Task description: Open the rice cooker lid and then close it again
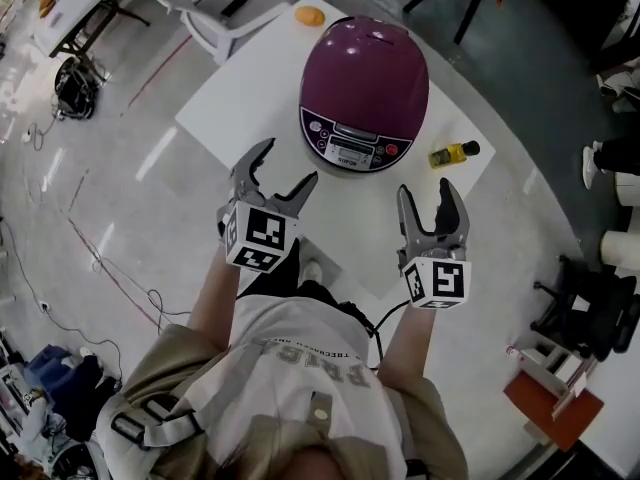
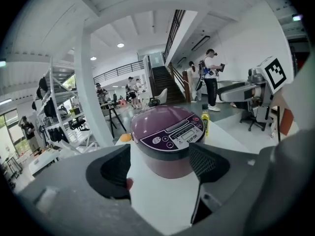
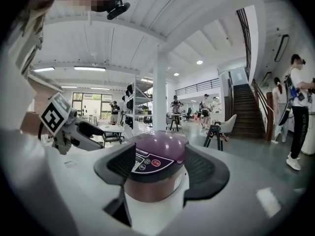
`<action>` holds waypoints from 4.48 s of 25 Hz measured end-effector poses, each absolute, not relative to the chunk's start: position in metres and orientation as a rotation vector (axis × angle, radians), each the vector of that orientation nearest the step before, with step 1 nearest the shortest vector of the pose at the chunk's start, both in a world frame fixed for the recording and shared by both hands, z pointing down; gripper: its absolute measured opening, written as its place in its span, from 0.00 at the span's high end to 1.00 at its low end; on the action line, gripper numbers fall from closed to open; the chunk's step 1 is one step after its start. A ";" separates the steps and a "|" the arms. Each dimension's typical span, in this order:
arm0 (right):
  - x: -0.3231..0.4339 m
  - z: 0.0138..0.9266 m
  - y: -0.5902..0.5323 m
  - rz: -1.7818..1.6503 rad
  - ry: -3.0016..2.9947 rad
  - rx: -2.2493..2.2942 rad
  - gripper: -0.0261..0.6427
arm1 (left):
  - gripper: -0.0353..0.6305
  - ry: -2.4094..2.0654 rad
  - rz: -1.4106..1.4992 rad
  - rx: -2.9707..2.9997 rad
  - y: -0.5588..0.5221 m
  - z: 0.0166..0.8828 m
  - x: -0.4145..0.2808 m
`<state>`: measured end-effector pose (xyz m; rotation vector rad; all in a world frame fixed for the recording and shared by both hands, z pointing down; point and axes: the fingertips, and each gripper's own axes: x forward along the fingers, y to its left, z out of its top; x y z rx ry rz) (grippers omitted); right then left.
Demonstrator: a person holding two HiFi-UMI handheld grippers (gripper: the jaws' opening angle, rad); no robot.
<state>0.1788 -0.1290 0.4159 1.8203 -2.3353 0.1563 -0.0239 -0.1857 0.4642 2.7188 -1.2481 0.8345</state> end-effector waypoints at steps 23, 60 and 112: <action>0.110 0.458 -0.173 0.145 -2.361 1.183 0.45 | 0.25 -0.691 1.321 3.057 -0.199 0.492 0.029; 0.070 0.510 -0.168 0.001 -2.086 0.671 0.43 | 0.23 -0.264 1.905 3.186 -0.189 0.527 0.070; 0.067 0.516 -0.167 0.068 -1.955 0.564 0.43 | 0.21 -0.117 2.311 3.084 -0.191 0.538 0.056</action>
